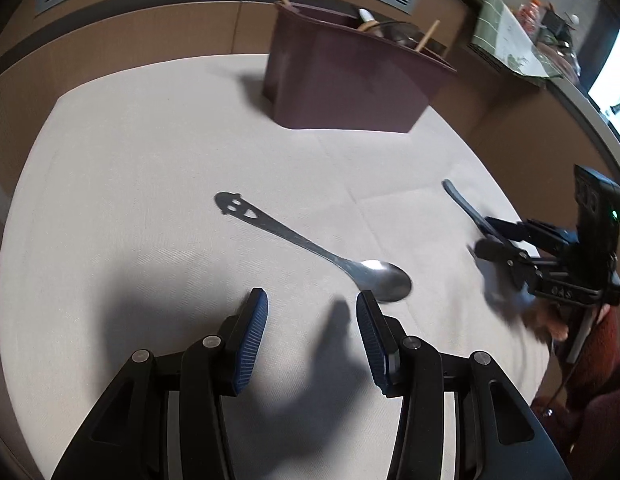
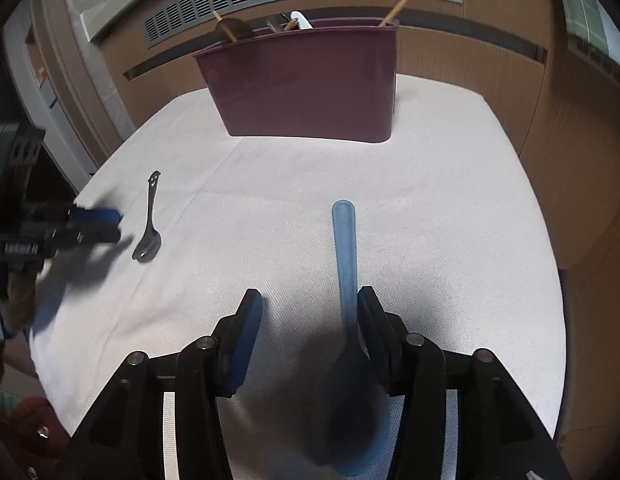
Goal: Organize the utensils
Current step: 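Grasp the metal face-handled spoon with the left gripper while the right gripper holds the blue spoon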
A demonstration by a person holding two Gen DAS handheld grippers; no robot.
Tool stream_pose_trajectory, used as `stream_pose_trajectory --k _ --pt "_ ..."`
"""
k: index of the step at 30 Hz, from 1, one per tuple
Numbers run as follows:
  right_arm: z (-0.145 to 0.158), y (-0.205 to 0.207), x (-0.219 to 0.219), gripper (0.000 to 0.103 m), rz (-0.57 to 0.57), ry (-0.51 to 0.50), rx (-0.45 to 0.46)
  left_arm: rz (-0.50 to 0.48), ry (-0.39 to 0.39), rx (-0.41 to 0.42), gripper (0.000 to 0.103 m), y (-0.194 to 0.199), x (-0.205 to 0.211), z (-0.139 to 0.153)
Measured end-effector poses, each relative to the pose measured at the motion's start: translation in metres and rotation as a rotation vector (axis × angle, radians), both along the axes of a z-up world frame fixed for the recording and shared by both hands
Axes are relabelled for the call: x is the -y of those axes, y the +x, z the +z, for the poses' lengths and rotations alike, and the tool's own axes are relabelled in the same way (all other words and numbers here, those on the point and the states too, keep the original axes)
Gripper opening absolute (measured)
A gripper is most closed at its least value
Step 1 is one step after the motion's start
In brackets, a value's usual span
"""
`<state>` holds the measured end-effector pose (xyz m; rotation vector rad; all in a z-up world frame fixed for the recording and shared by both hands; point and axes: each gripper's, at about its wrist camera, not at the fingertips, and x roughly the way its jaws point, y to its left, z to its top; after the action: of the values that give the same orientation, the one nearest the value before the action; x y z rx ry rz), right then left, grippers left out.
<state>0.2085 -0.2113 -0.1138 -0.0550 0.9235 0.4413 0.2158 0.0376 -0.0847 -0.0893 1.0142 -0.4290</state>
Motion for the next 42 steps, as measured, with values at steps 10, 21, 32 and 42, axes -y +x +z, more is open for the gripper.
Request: stream_pose_trajectory --k 10,21,32,42 --pt "-0.002 -0.003 -0.01 0.047 -0.015 -0.066 0.021 0.067 -0.071 0.103 0.047 0.069 0.011 0.016" --pt "0.0 -0.007 -0.004 0.034 0.0 -0.089 0.06 0.026 -0.133 -0.042 0.045 0.075 -0.024 -0.005" --pt "0.018 -0.009 0.012 0.032 -0.03 -0.057 0.095 -0.259 0.174 0.083 0.045 -0.034 0.035 -0.003" --pt "0.016 -0.014 0.015 0.032 -0.022 -0.102 0.098 -0.277 0.174 0.102 0.045 0.014 0.086 -0.004"
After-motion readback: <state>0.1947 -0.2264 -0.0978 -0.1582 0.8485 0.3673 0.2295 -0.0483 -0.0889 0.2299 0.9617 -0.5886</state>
